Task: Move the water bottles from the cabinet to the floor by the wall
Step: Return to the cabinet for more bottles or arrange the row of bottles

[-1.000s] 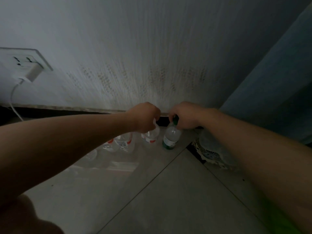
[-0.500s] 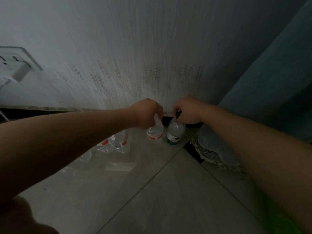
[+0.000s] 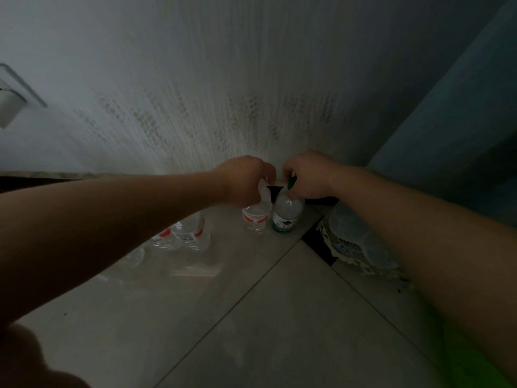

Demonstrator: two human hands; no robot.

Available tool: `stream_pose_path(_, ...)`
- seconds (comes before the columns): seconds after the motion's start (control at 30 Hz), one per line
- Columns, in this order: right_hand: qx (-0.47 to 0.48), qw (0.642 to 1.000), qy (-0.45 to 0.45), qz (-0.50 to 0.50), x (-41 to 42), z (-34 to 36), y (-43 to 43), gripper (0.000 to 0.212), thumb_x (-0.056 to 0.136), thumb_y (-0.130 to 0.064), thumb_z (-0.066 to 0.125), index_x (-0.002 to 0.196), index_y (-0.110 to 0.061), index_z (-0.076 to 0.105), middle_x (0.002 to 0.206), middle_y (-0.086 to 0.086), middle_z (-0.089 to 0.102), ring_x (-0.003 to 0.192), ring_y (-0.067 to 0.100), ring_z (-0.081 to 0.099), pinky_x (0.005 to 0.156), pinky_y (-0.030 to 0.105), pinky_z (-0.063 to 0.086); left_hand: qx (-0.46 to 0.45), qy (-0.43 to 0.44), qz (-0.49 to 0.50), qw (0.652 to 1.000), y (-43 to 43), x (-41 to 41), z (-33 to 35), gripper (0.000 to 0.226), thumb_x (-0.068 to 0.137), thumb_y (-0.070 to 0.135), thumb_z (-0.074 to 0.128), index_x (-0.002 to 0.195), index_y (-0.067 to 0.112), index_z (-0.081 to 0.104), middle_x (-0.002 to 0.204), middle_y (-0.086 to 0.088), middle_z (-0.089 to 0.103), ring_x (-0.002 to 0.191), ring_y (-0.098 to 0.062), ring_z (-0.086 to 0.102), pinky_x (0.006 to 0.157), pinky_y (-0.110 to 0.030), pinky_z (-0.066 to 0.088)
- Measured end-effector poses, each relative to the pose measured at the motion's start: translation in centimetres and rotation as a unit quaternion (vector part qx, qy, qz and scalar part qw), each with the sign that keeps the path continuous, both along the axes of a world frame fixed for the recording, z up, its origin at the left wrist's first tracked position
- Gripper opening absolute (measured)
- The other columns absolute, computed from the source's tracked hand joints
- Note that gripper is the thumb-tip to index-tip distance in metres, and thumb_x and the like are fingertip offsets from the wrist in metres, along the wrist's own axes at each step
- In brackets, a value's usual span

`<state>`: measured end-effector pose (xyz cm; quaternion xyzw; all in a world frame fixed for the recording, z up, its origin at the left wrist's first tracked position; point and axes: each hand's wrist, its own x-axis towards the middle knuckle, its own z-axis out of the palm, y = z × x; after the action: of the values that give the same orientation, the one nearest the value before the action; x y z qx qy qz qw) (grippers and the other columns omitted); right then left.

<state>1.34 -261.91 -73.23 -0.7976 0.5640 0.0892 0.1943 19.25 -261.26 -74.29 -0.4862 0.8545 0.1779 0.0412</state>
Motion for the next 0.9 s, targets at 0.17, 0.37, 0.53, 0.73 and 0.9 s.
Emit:
stream_pose_path(0.17, 0.004, 1.000, -0.012, -0.006, -0.3, -0.1, 0.0, 0.037, 0.077, -0.031, 0.078, 0.109, -0.015, 0.067, 0.109, 0.004, 0.062, 0.088, 0.015, 0.052, 0.068, 0.025, 0.042, -0.026, -0.019, 0.077, 0.996, 0.2, -0.3, -1.1, 0.050, 0.082, 0.053, 0.069, 0.119, 0.021, 0.056, 0.109, -0.005, 0.061, 0.097, -0.023, 0.058, 0.074, -0.035, 0.047)
stream_pose_path(0.37, 0.012, 1.000, -0.011, 0.004, -0.4, -0.1, -0.2, 0.035, 0.078, -0.030, 0.078, 0.106, -0.015, 0.064, 0.097, 0.000, 0.056, 0.084, 0.014, 0.051, 0.054, 0.020, 0.037, -0.038, 0.014, 0.109, 0.993, 0.2, -0.5, -1.3, 0.040, 0.081, 0.051, 0.072, 0.096, 0.015, 0.065, 0.090, -0.003, 0.063, 0.080, -0.019, 0.058, 0.063, -0.030, 0.043)
stream_pose_path(0.53, 0.009, 1.000, -0.011, 0.004, -0.4, -0.2, -0.5, 0.032, 0.076, -0.032, 0.079, 0.099, -0.018, 0.063, 0.090, -0.003, 0.054, 0.075, 0.010, 0.049, 0.053, 0.022, 0.036, -0.041, 0.027, 0.085, 0.995, -0.2, -0.3, -1.0, 0.030, 0.080, 0.042, 0.073, 0.091, 0.014, 0.070, 0.086, -0.003, 0.067, 0.082, -0.021, 0.063, 0.069, -0.033, 0.052)
stream_pose_path(0.73, 0.011, 1.000, -0.012, 0.008, -0.3, -0.4, -0.6, 0.028, 0.076, -0.032, 0.079, 0.092, -0.020, 0.059, 0.089, -0.003, 0.053, 0.080, 0.013, 0.051, 0.056, 0.024, 0.039, -0.025, 0.014, 0.064, 0.998, -0.4, 0.3, -0.5, 0.010, 0.077, 0.019, 0.066, 0.086, 0.017, 0.070, 0.079, 0.002, 0.061, 0.082, -0.019, 0.061, 0.067, -0.029, 0.045)
stream_pose_path(0.9, 0.006, 1.000, -0.008, 0.007, -0.3, -0.7, -0.6, 0.031, 0.076, -0.032, 0.079, 0.097, -0.020, 0.061, 0.098, 0.000, 0.058, 0.087, 0.016, 0.053, 0.067, 0.028, 0.045, -0.020, 0.023, 0.052, 0.998, -0.5, 0.1, -0.1, 0.033, 0.075, 0.012, 0.065, 0.107, 0.015, 0.073, 0.101, -0.006, 0.069, 0.096, -0.024, 0.062, 0.079, -0.033, 0.050)
